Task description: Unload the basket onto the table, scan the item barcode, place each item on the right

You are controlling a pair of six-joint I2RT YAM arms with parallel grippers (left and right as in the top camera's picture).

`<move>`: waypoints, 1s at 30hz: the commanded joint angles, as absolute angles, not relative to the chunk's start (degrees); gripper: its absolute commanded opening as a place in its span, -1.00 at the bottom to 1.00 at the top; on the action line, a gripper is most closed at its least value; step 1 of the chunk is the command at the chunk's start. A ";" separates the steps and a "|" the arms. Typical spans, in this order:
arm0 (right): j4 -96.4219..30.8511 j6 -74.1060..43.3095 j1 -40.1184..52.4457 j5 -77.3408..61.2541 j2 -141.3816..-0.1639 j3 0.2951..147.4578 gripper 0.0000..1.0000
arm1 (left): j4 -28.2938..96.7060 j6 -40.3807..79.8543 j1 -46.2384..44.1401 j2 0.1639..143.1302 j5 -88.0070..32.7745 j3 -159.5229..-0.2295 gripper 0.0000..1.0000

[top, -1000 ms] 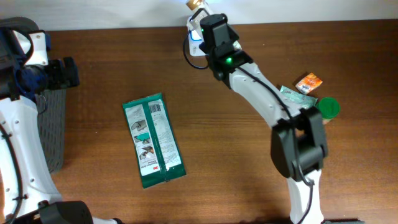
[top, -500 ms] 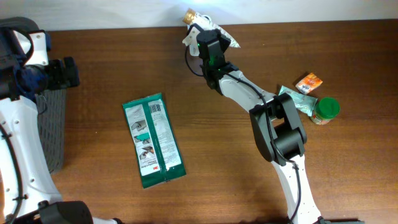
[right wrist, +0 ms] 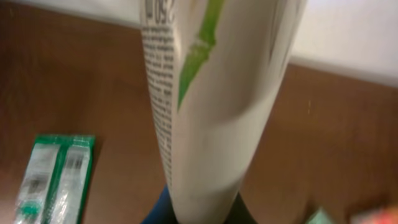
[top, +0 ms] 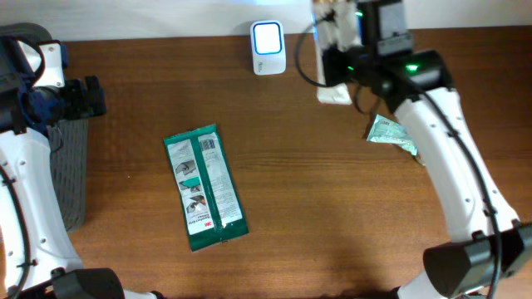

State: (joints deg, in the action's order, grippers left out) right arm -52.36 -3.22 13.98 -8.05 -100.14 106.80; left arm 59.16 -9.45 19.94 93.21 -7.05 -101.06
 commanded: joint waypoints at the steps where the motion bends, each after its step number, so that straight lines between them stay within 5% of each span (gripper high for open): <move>1: -66.81 -8.47 10.09 -13.28 -98.17 106.50 -0.92 | 59.29 -10.17 20.05 92.55 -7.07 -101.41 0.98; 4: -70.89 -8.45 7.64 -11.27 -99.61 97.23 -0.92 | 59.29 -10.17 20.05 92.55 -7.09 -101.41 0.98; 12: -47.59 -8.47 -6.35 -6.37 -103.33 67.64 -0.91 | 59.29 -10.17 20.05 92.55 -7.07 -101.41 0.99; 14: -48.21 -8.45 -10.74 -5.56 -104.16 67.72 -0.04 | 59.29 -10.17 20.05 92.55 -7.09 -101.41 0.98; 17: -61.76 -0.10 -10.79 -14.66 -103.63 82.81 0.79 | 59.29 -10.17 20.05 92.55 -7.07 -101.41 0.98; 20: -70.78 1.08 -2.46 -16.16 -103.44 96.36 0.93 | 59.29 -10.17 20.05 92.55 -7.07 -101.41 0.98; 26: -62.61 0.38 13.82 -25.12 -104.47 96.75 0.97 | 59.29 -10.17 20.05 92.55 -7.07 -101.41 0.98; 30: -55.31 -8.60 23.29 -25.32 -110.43 96.66 0.77 | 59.29 -10.17 20.05 92.55 -7.07 -101.41 0.98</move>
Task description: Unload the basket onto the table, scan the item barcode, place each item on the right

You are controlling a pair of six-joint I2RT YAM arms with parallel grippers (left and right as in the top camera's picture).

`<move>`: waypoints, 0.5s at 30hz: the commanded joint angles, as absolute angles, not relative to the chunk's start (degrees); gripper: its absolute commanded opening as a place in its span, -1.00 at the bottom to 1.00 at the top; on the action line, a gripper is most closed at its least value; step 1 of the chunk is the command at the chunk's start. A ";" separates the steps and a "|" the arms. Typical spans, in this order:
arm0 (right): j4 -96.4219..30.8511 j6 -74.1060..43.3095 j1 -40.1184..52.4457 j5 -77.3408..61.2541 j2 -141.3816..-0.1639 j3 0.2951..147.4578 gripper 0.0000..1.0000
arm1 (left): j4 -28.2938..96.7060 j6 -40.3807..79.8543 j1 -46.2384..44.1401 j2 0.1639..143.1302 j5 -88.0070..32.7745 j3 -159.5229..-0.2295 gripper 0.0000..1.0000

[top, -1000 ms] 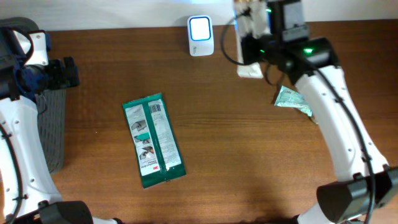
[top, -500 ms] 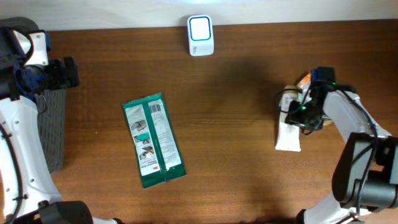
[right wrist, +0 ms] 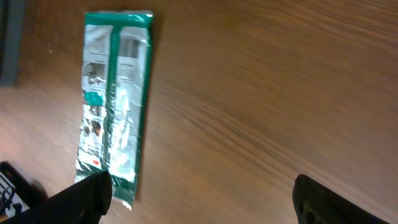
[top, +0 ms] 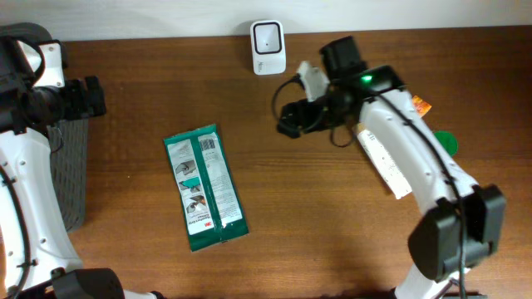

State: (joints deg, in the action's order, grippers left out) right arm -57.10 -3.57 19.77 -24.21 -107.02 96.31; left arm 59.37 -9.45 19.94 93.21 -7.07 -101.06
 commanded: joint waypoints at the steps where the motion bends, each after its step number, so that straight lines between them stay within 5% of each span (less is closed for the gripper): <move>1: -53.06 -11.77 25.56 -25.34 -112.20 96.66 0.69 | 59.29 -10.17 20.05 92.55 -7.07 -101.41 0.98; 5: -46.98 -16.03 31.33 -27.05 -117.82 96.66 0.48 | 59.29 -10.17 20.03 92.55 -7.09 -101.41 0.98; 9: -43.77 -19.07 35.03 -31.90 -125.21 96.66 0.06 | 59.29 -10.17 20.05 92.55 -7.09 -101.41 0.98; 15: -38.65 -19.84 38.63 -32.23 -132.22 96.66 0.05 | 59.29 -10.17 20.05 92.55 -7.09 -101.41 0.98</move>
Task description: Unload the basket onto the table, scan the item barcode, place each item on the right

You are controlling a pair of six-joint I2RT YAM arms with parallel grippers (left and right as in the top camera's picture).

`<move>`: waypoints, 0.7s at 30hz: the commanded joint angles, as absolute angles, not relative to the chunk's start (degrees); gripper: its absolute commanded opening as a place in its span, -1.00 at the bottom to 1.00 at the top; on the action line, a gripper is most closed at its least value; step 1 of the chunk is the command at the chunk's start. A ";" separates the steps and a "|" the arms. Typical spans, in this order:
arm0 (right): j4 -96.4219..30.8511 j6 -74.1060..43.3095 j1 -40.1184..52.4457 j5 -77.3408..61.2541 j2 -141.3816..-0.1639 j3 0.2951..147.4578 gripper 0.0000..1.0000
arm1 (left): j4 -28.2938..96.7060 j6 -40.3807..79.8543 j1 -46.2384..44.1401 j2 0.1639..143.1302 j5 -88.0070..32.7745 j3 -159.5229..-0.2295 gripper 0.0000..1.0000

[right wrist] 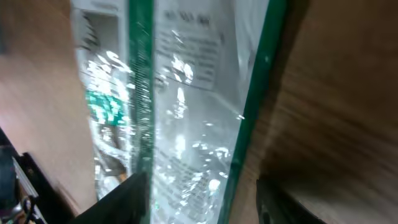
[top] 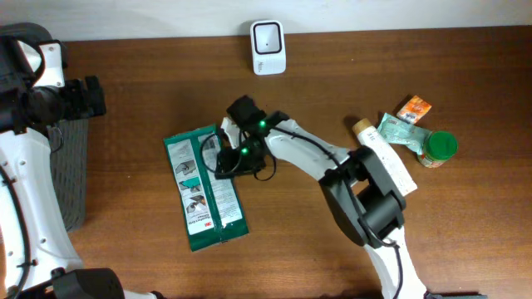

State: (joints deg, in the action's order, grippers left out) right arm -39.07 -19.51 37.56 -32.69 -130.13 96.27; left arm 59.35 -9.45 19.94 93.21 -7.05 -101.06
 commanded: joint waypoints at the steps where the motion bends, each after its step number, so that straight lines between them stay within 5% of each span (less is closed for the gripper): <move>1: -38.20 -19.86 39.48 -30.06 -133.25 96.66 0.05 | 59.29 -10.17 20.03 92.55 -7.09 -101.41 0.98; 4: -36.77 -20.08 41.74 -26.22 -134.82 96.66 0.00 | 59.29 -10.17 20.05 92.55 -7.09 -101.41 0.98; 6: -36.23 -22.06 44.18 -20.25 -136.46 96.66 -0.82 | 59.29 -10.17 20.05 92.55 -7.09 -101.41 0.98; 7: -36.23 -23.00 44.40 -18.74 -136.46 96.66 -0.92 | 59.29 -10.17 20.05 92.55 -7.09 -101.41 0.98; 21: -46.70 -21.26 41.95 -19.00 -136.11 103.11 -0.92 | 59.29 -10.17 20.05 92.55 -7.09 -101.41 0.98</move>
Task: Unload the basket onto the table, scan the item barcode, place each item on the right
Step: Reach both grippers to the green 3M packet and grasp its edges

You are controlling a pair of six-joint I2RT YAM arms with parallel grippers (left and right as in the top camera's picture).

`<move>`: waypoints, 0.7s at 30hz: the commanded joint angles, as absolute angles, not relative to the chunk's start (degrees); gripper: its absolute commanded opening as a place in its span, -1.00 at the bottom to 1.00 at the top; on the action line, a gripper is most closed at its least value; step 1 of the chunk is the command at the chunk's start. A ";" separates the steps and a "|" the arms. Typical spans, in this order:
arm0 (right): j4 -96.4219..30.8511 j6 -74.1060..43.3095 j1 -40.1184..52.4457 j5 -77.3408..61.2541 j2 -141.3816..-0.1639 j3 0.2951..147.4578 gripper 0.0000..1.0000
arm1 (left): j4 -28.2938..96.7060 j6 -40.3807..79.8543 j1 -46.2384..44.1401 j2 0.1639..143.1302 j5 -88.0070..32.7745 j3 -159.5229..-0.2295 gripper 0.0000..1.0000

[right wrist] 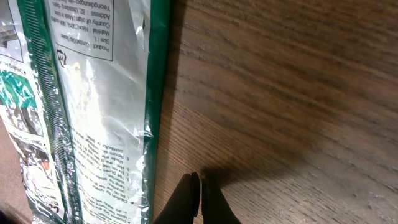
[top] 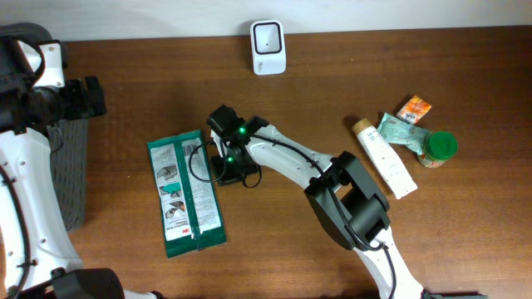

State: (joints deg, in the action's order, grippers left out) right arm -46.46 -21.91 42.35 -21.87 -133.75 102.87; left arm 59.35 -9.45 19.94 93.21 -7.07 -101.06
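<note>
The green and silver packet (top: 184, 195) lies flat on the table left of centre, printed side up. In the right wrist view the packet (right wrist: 81, 112) fills the left half. My right gripper (top: 223, 172) is low over bare wood just off the packet's right edge. Its fingers (right wrist: 189, 199) are pressed together with nothing between them, so the right gripper (right wrist: 199, 179) is shut and empty. The white scanner (top: 268, 36) stands at the back edge. My left gripper (top: 90, 96) hangs at the far left, away from the packet; its jaws are not clear.
A white tube (top: 384, 158), a green-lidded jar (top: 439, 148), a foil sachet (top: 397, 131) and a small orange pack (top: 414, 108) lie at the right. A grey basket (top: 73, 166) stands at the table's left edge.
The packet now lies further left and straighter. My right gripper was open over the packet's upper right part; now it is shut on the wood beside the packet's right edge.
My right gripper held the white tube upright near the scanner. Then the tube lay on the table at the right and the gripper was open over the middle. Then it was open over the packet. Now the packet has shifted left and the gripper is shut beside it.
</note>
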 commanded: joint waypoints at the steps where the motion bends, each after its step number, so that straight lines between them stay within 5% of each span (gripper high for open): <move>1: -46.57 -21.26 41.95 -19.03 -136.11 103.11 -0.92 | 59.29 -10.17 20.05 92.55 -7.07 -101.41 0.98; 11: -46.30 -20.86 41.87 -20.51 -136.11 103.85 -0.92 | 59.29 -10.17 20.05 92.55 -7.09 -101.41 0.98; 21: -48.97 -6.17 32.16 -38.22 -130.23 104.62 -0.90 | 59.59 -9.52 20.03 92.55 -14.46 -101.41 0.98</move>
State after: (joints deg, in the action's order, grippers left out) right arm -47.75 -10.41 33.45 -36.42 -134.96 103.42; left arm 59.33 -9.43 19.94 93.21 -8.67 -101.06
